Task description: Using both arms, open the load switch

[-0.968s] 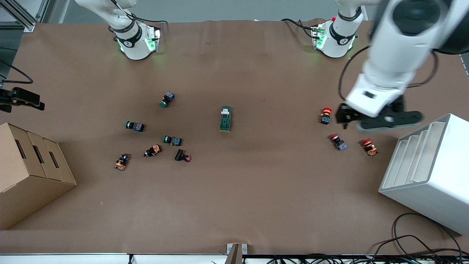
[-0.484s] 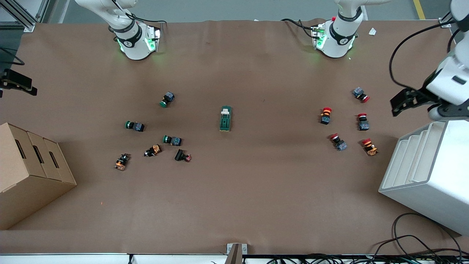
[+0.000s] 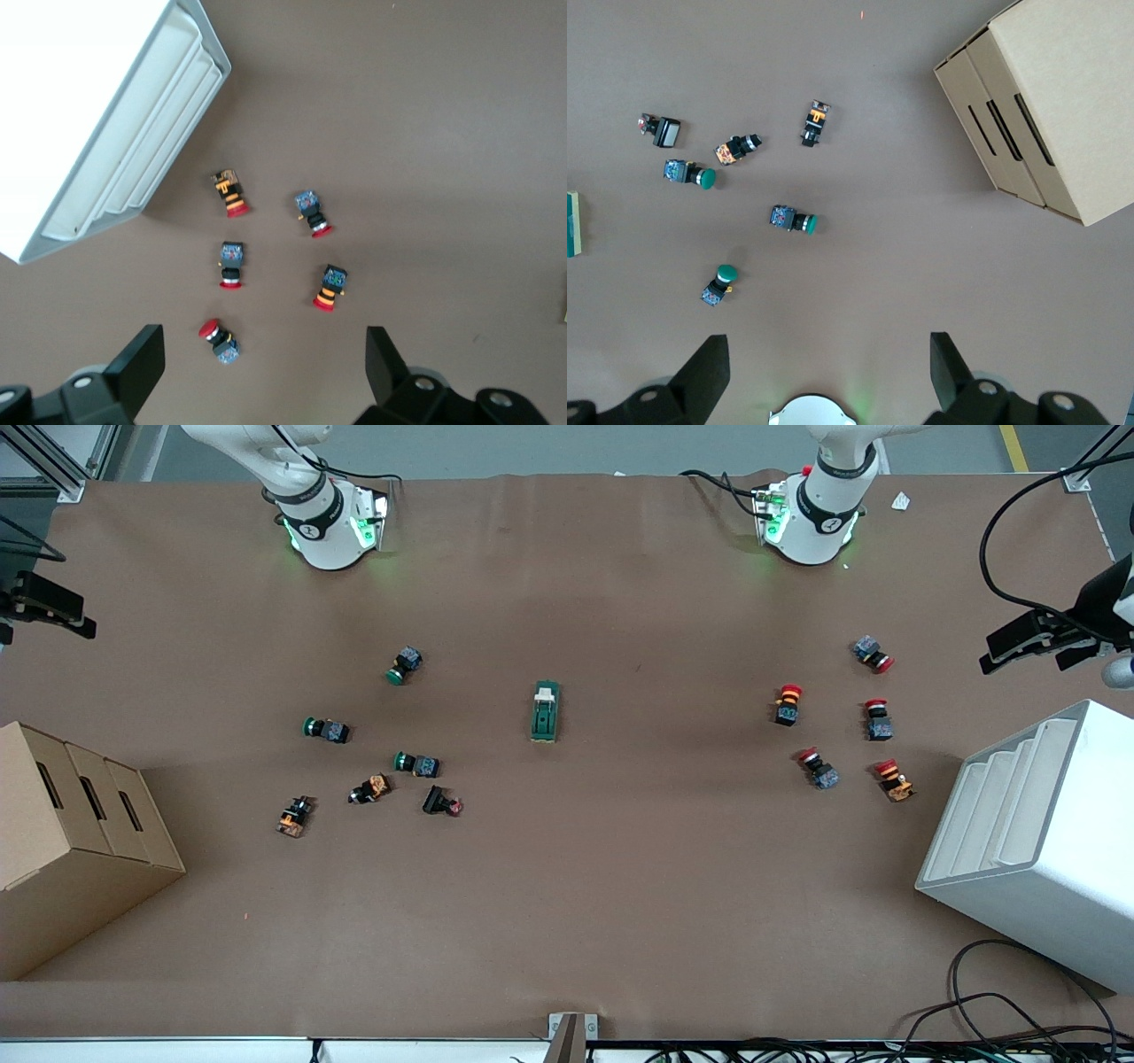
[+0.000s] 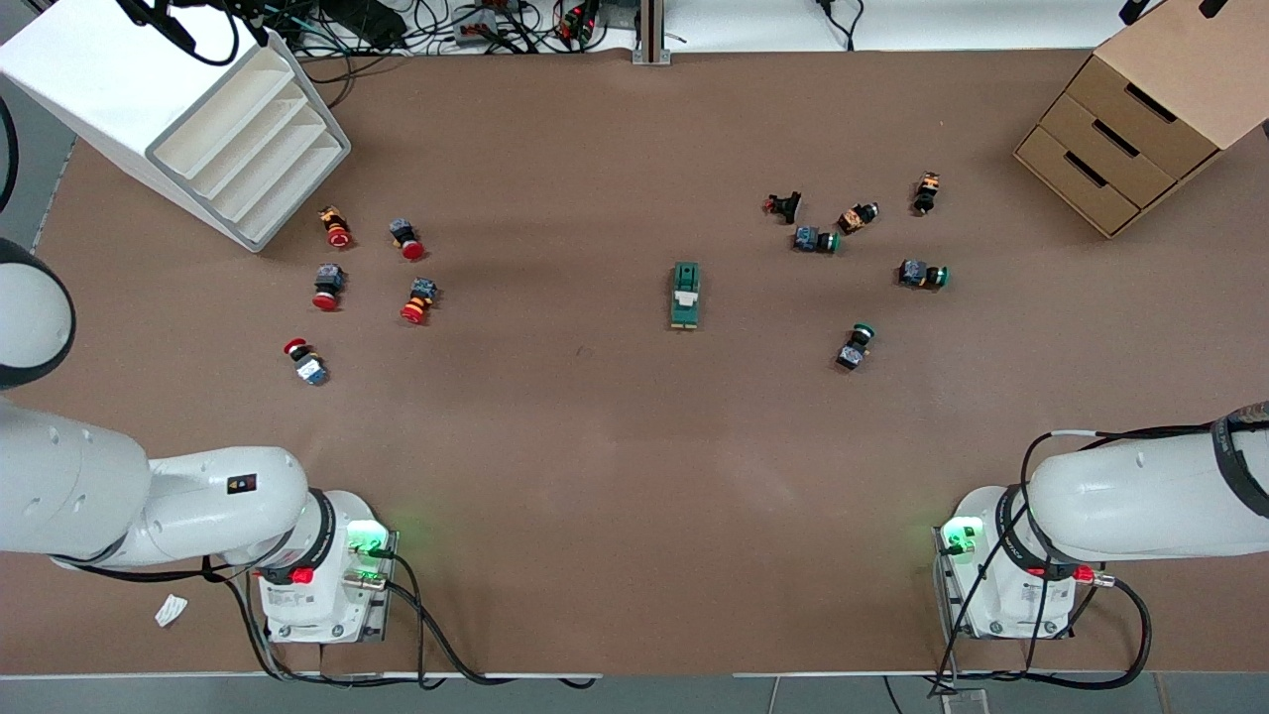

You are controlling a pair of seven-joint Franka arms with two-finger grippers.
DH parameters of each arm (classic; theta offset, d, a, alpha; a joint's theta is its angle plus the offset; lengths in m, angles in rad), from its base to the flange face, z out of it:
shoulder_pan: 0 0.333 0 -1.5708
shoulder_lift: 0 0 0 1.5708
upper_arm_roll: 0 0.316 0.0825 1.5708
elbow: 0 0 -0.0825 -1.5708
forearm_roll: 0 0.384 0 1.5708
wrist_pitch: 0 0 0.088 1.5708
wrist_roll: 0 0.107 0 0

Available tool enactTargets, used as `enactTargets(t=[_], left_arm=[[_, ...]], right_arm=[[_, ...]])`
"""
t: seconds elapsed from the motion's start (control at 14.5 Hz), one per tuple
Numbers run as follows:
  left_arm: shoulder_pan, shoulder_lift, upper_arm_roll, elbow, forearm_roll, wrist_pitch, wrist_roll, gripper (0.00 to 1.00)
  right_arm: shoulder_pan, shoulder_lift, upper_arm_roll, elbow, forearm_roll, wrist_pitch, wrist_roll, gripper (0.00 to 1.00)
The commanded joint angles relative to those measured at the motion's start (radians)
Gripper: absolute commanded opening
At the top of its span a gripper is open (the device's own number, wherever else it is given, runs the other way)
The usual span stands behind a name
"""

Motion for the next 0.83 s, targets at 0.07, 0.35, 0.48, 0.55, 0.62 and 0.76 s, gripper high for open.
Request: enactTargets(t=[0.07,0.35,0.48,0.55,0.62,0.76], left_arm=[[-0.052,-0.083,-0.003,-0.083,-0.008,0.017,-0.086,1.0],[-0.117,-0.082,-0.001,-0.068,0.023,0.016,-0.109,1.0],[-0.121,-0.073,-0.003,-0.051,0.031,0.008,-0.106,1.0],[-0.117,-0.068,-0.003,-0.037,0.031,0.002,-0.103,1.0],[-0.114,-0.056,-0.003,-0.018,0.031,-0.012,-0.1,1.0],[-0.112,-0.016,-0.003,0.035,0.032,-0.039,-0.098,1.0]], right_arm=[[0.009,-0.071,0.008,-0.084,-0.012,0.019,0.001,1.0],[0.009,-0.107,0.008,-0.12,-0.012,0.033,0.001,1.0],[0.009,-0.117,0.008,-0.121,-0.012,0.027,0.001,1.0],[0.009,-0.128,0.009,-0.124,-0.012,0.025,0.002,1.0],[0.01,-0.131,0.009,-0.133,-0.012,0.025,0.002,1.0],[0.01,-0.14,0.011,-0.144,-0.012,0.028,0.004,1.0]])
